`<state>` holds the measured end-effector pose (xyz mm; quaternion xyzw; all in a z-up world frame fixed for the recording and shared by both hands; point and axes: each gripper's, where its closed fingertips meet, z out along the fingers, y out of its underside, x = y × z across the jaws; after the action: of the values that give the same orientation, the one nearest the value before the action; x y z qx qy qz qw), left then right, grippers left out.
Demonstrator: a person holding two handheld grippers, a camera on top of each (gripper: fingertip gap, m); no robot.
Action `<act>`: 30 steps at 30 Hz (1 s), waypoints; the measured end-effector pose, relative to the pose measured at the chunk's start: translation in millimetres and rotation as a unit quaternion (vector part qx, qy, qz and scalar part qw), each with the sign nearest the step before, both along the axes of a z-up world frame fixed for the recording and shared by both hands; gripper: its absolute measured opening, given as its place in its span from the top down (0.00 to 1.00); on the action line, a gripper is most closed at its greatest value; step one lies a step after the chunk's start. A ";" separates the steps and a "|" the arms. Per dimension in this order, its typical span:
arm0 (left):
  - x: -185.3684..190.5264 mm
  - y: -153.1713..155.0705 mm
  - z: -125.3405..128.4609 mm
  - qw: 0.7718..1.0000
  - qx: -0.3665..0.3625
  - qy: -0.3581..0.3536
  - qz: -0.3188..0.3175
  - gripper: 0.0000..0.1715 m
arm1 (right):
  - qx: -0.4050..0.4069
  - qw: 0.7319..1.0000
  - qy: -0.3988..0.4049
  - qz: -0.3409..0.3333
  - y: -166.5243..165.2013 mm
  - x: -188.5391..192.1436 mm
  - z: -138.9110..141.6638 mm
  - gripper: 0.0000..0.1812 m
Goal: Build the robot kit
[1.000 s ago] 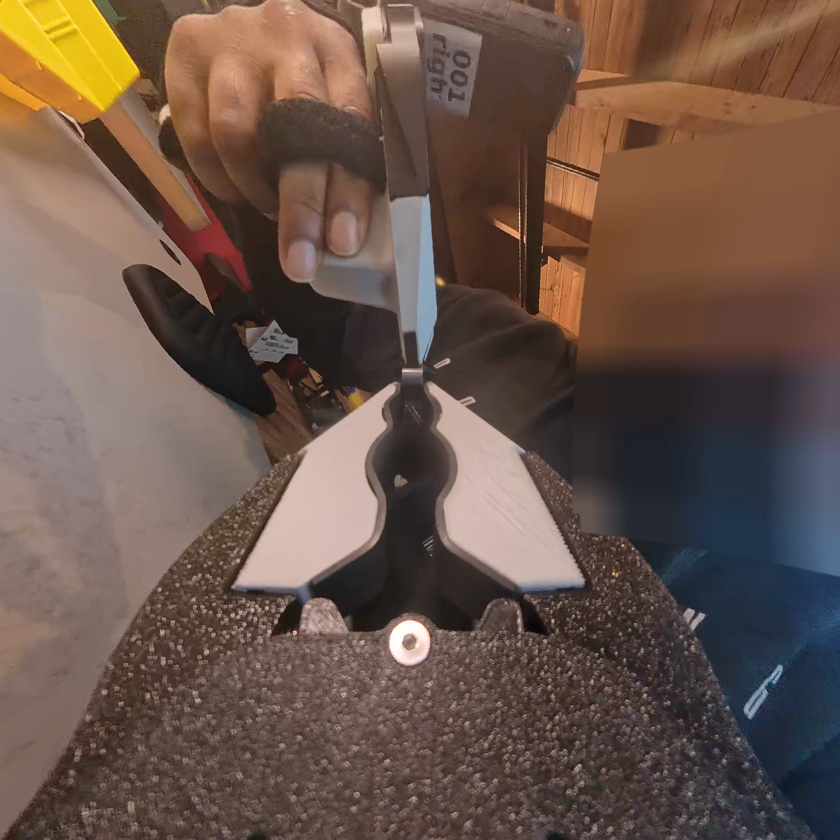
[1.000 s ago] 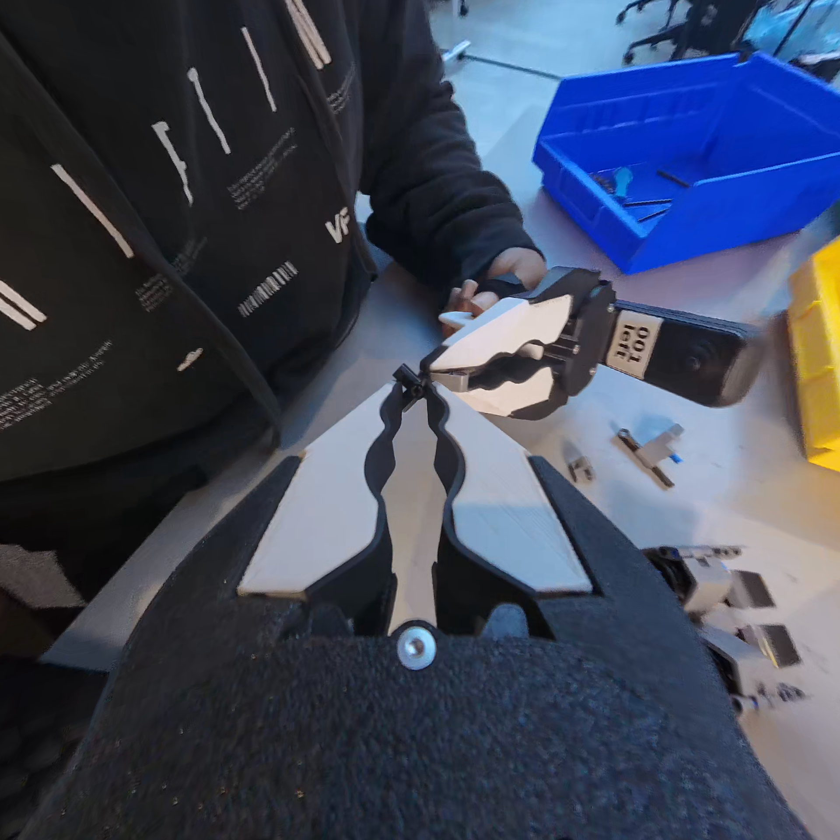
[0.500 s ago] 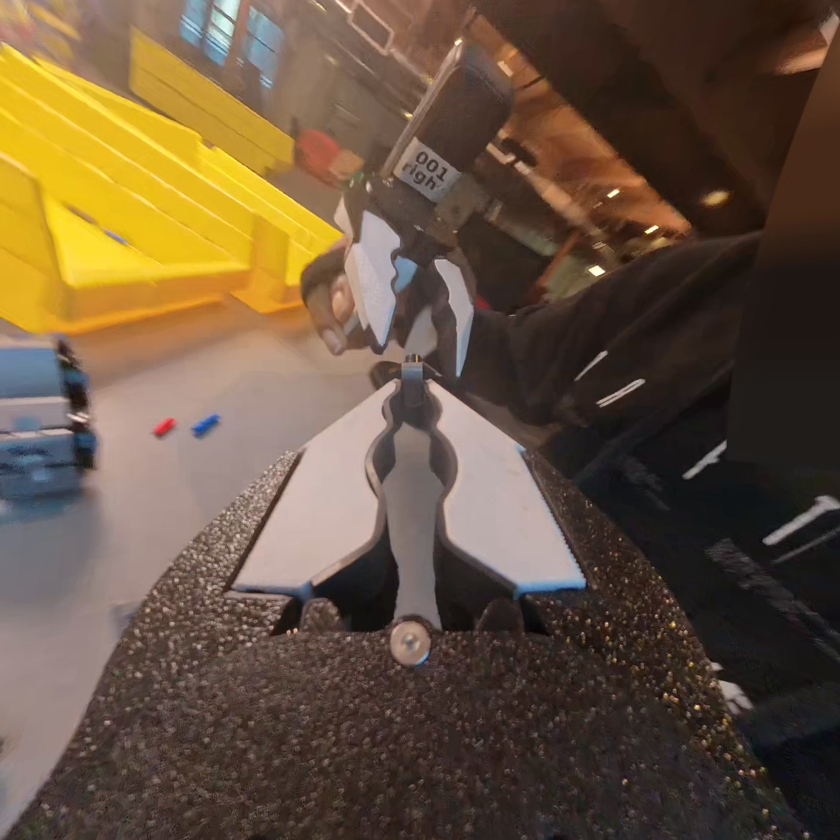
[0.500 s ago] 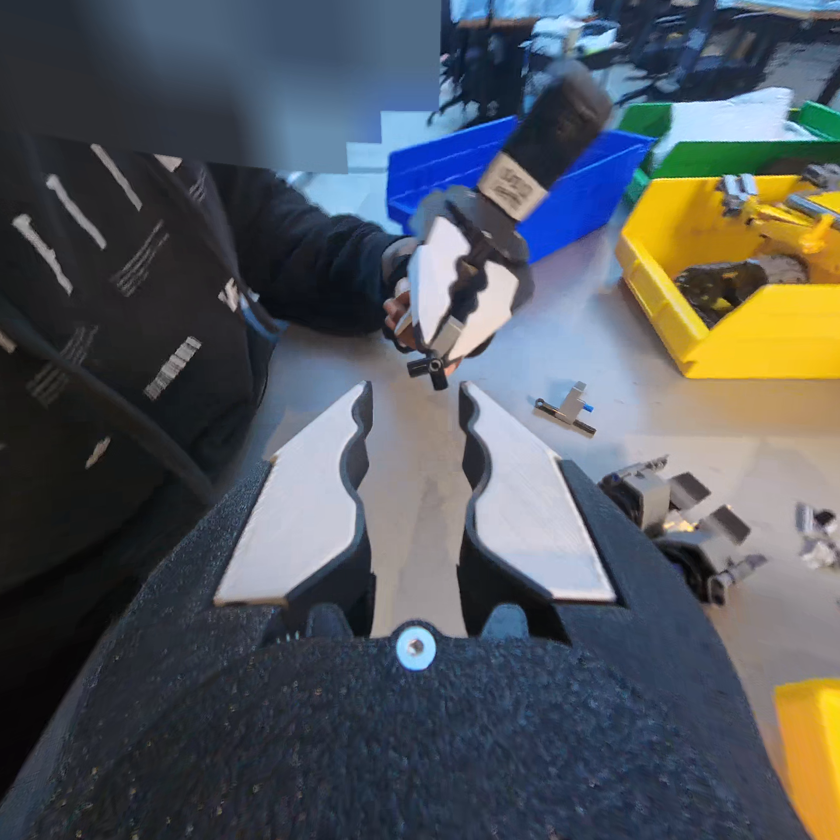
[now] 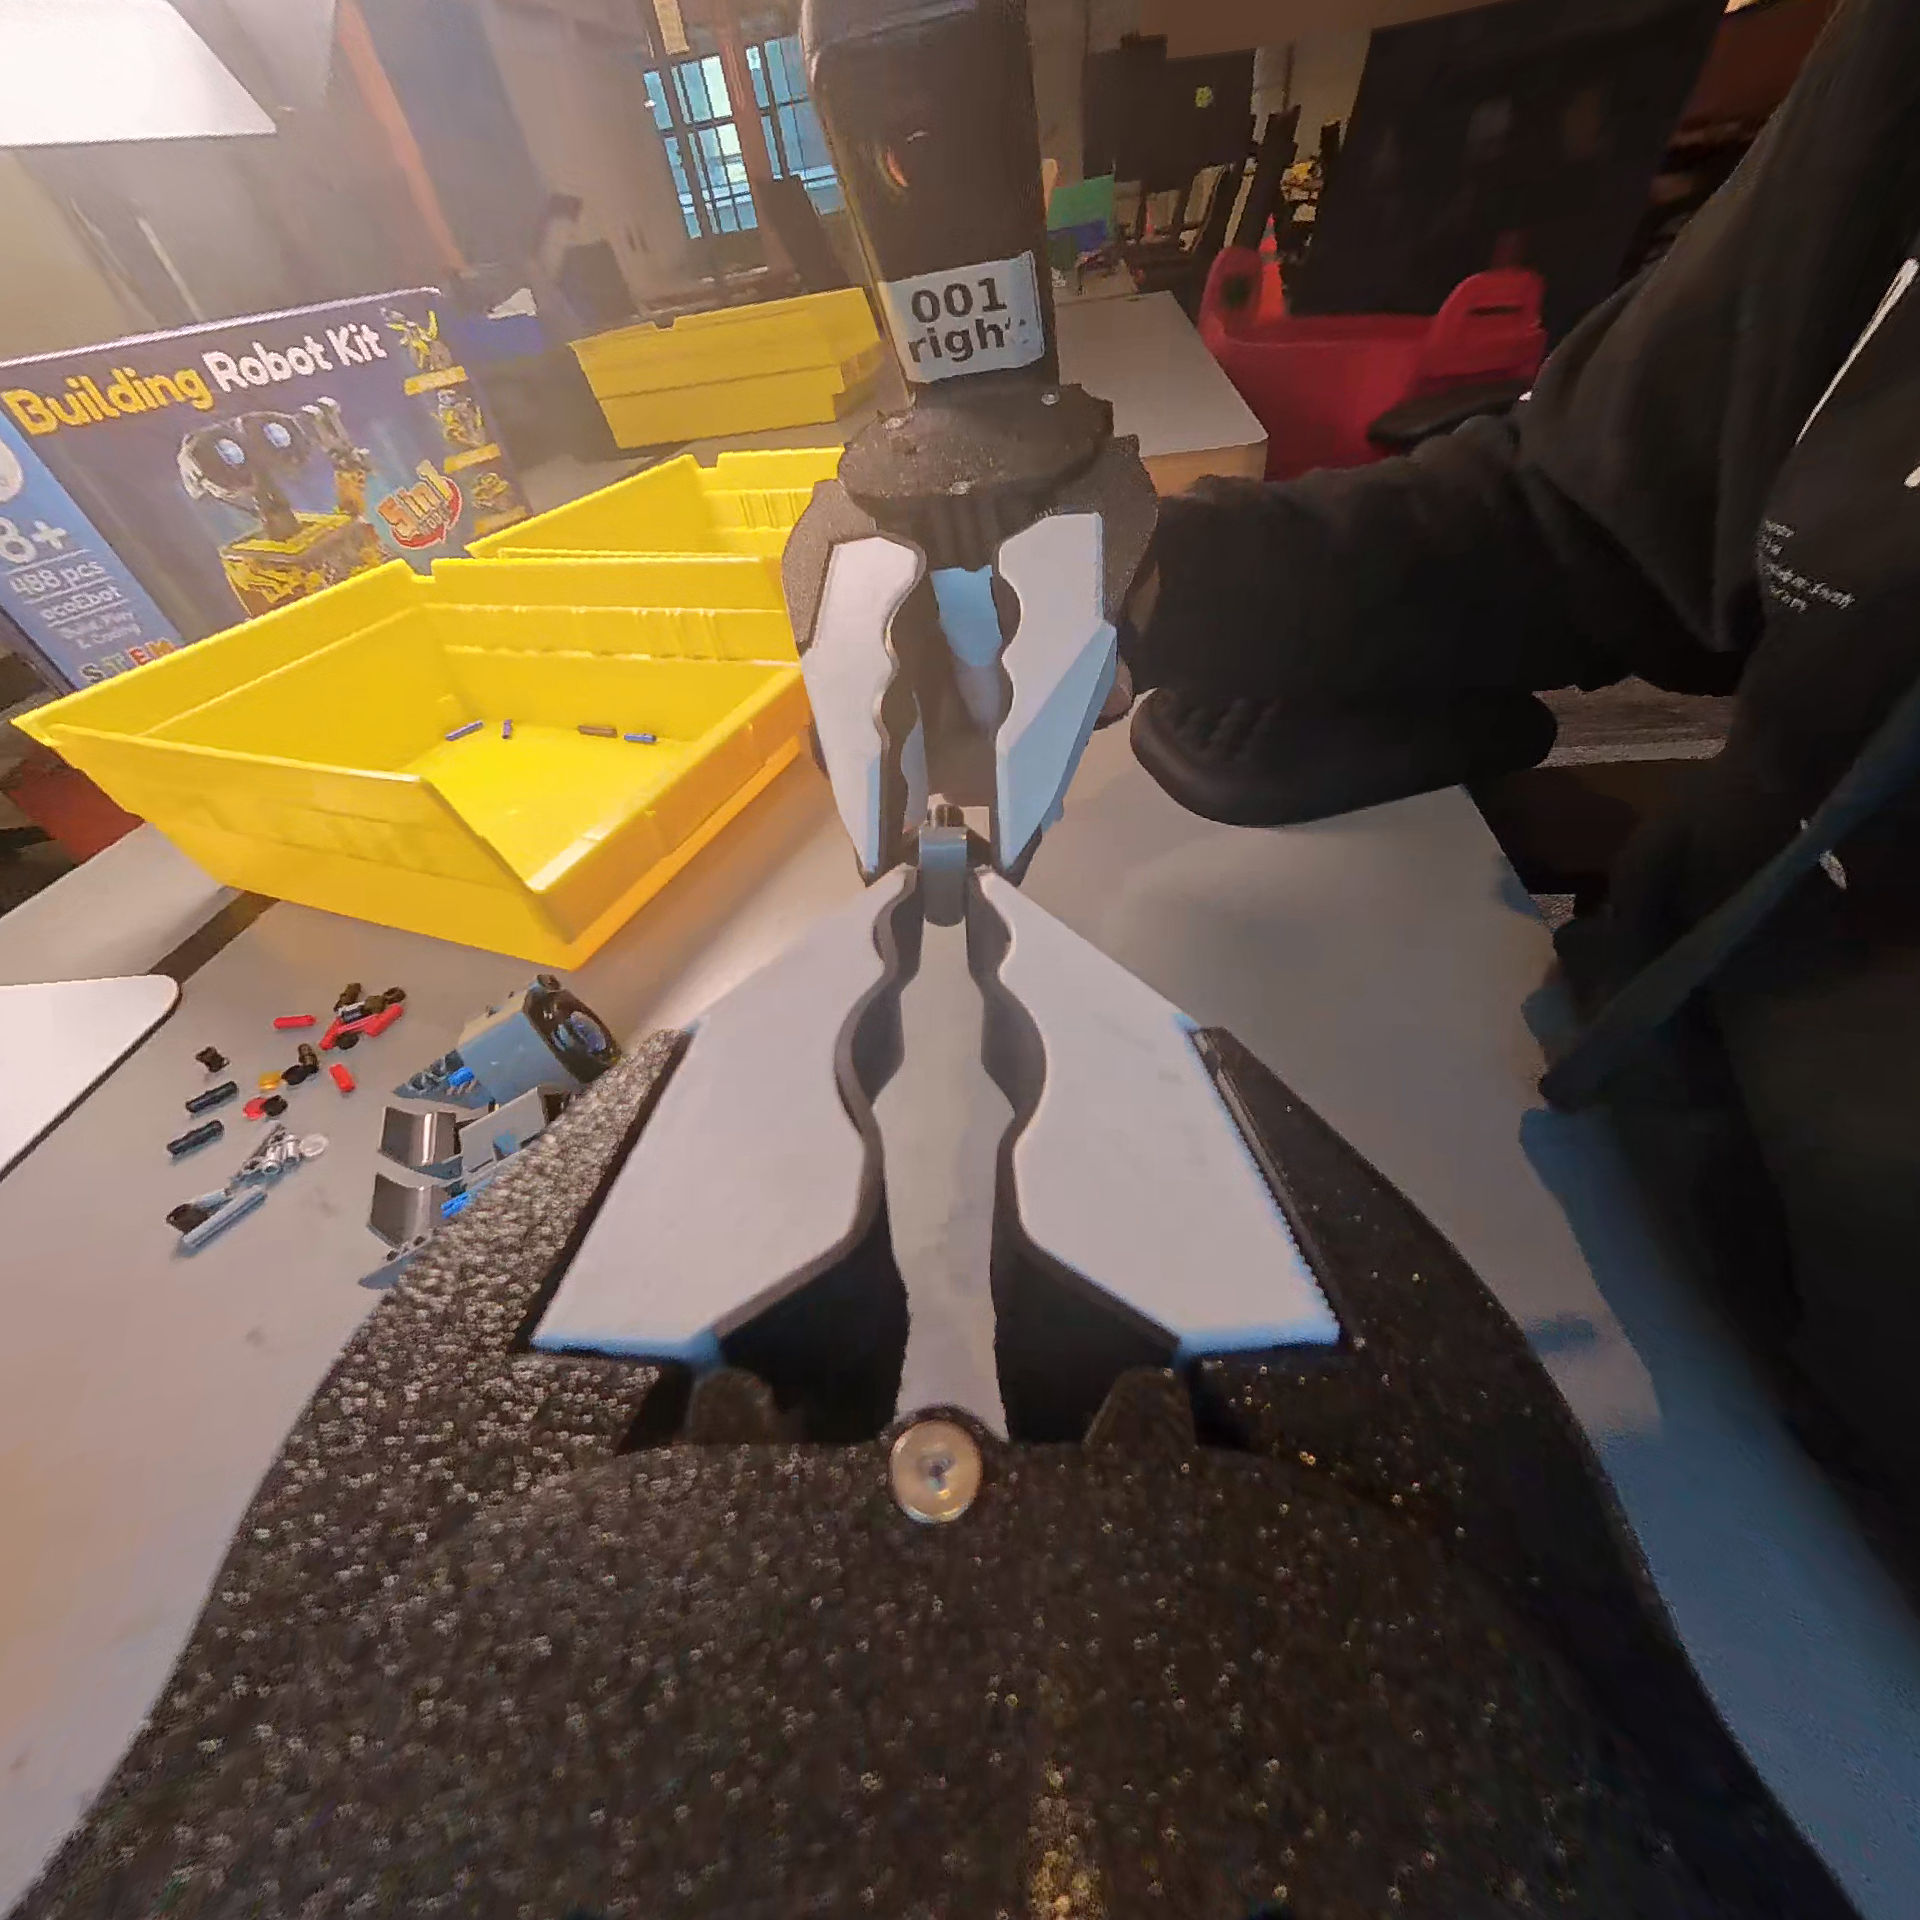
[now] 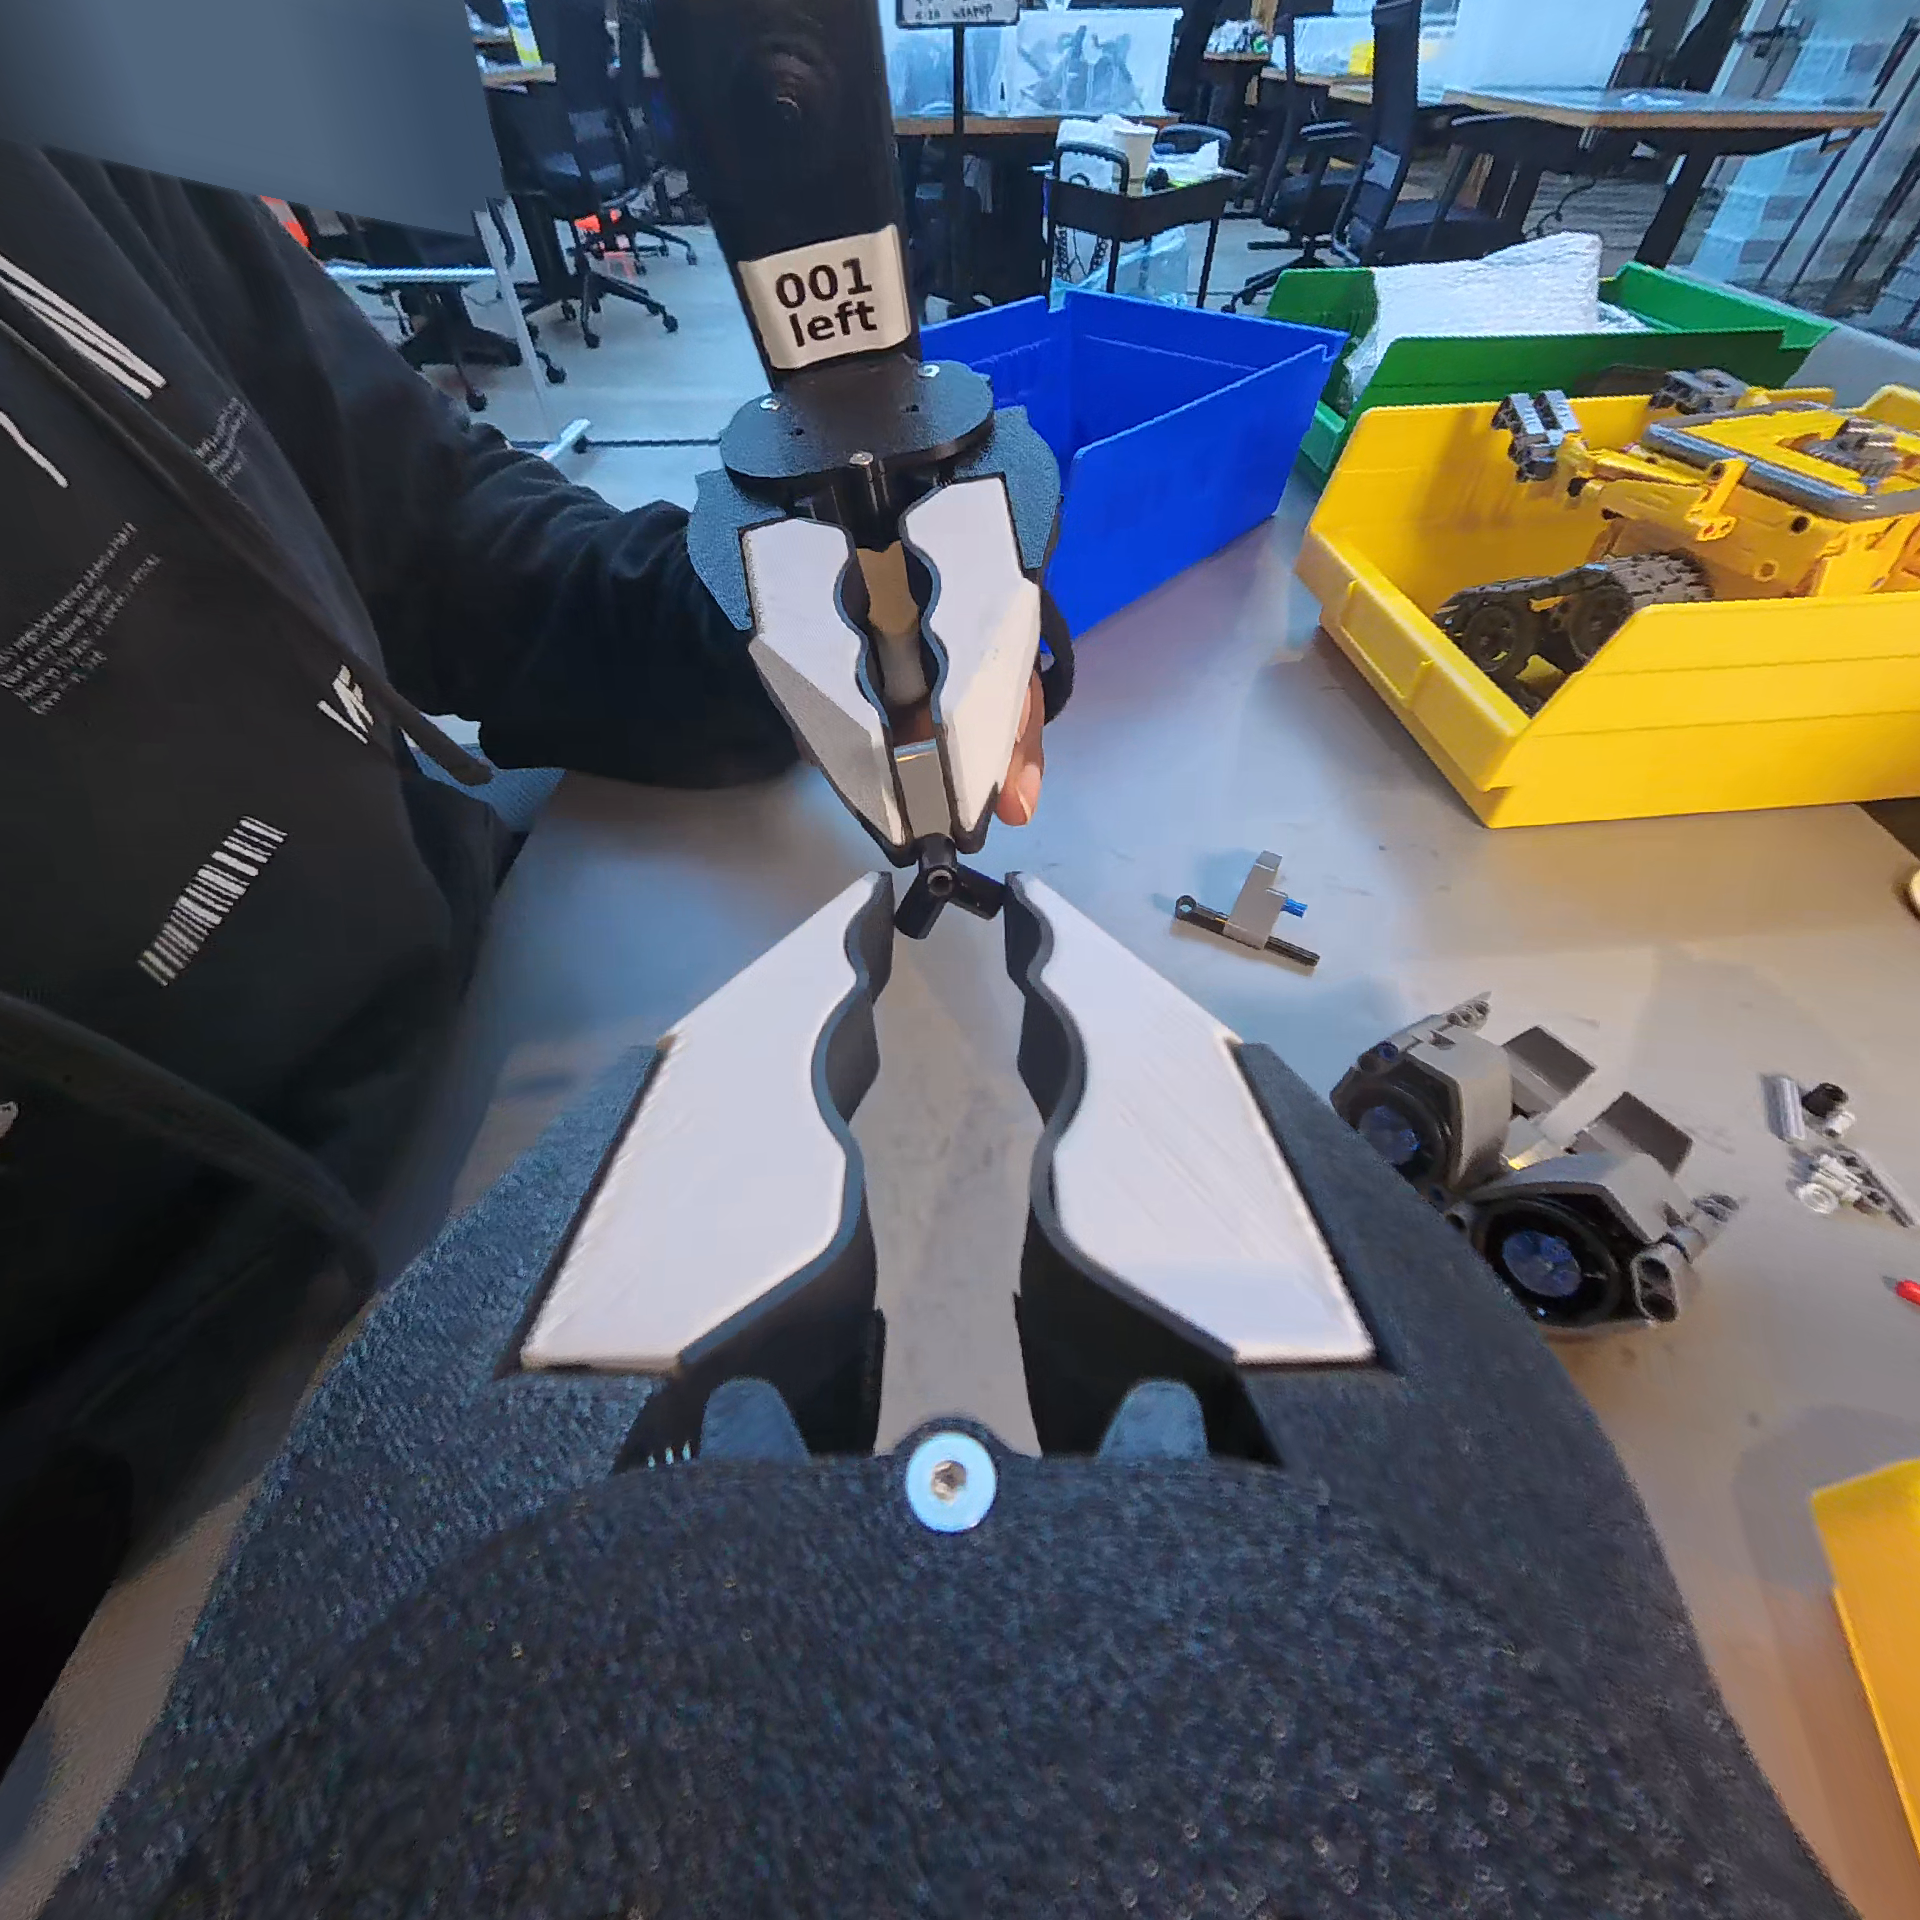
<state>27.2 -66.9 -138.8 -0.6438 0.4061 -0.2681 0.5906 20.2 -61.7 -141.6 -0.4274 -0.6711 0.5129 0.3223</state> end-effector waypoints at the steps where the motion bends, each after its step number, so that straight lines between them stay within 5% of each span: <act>1: 0.9 -0.5 -0.7 1.000 -0.003 0.000 -0.003 0.96 | 0.005 1.000 -0.002 0.003 -0.7 1.1 -0.9 0.89; 30: 4.4 5.6 -38.4 0.996 -0.079 0.023 -0.018 0.96 | 0.012 1.000 -0.016 0.000 6.7 3.0 -32.8 0.92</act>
<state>31.5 -61.3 -177.3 -0.6867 0.4087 -0.2951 0.5237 23.1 -55.0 -174.3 -0.4312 -0.6822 0.4984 0.3166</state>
